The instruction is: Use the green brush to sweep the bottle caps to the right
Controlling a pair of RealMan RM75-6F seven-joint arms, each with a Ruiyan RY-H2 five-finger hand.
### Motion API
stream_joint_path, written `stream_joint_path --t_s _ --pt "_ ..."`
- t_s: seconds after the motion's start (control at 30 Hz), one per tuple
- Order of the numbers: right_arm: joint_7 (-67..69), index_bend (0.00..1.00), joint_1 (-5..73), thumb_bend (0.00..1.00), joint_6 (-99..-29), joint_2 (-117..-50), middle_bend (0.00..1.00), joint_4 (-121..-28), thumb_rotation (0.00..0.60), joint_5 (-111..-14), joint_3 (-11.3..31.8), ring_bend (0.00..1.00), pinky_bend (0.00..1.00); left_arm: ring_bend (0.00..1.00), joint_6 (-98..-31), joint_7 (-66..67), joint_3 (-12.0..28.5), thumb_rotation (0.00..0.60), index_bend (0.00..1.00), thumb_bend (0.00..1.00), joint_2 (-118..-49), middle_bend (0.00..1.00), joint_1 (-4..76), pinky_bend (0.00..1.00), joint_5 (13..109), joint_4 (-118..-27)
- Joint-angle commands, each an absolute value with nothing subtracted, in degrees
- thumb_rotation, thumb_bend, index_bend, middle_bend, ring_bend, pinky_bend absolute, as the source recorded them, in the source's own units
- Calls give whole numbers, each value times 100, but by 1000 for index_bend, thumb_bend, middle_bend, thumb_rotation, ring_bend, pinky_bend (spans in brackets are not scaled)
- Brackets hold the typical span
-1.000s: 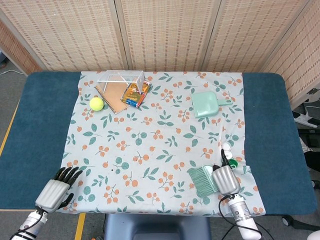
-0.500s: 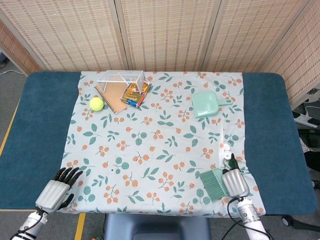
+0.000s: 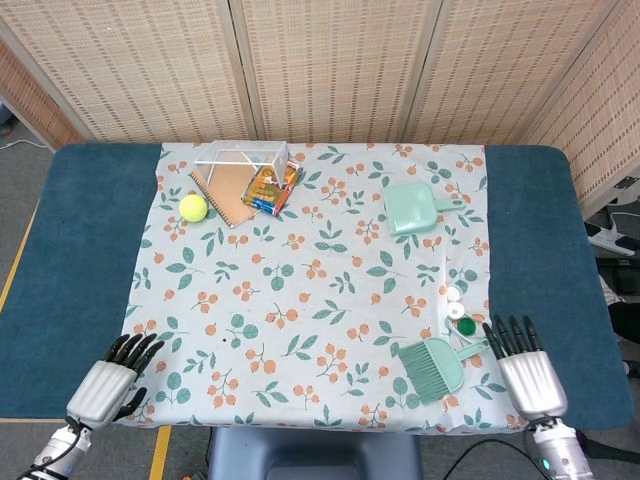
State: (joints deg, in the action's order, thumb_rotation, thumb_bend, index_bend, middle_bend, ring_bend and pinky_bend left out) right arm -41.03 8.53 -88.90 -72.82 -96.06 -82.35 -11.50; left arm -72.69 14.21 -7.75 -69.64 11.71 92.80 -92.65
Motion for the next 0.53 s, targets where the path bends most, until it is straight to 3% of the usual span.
stream_joint_path --t_s 0.03,0.23,0.53 --pt "-2452 0 -63 239 -10273 -6687 0 -9532 600 -9007 -1381 0 0 0 -7373 1395 -805 600 0 454 -6913 0 1134 77 9383 -9325" --pt "-1850 0 -491 239 -10959 -6304 0 -9413 600 -9591 -1424 0 0 0 -7765 1250 -838 600 0 454 -6734 0 1044 77 9718 -9498" --pt "-1252 0 -582 239 -10606 -5986 0 -9385 600 -9551 -1288 0 0 0 -7872 1317 -917 600 0 455 -6590 0 929 77 9828 -9690"
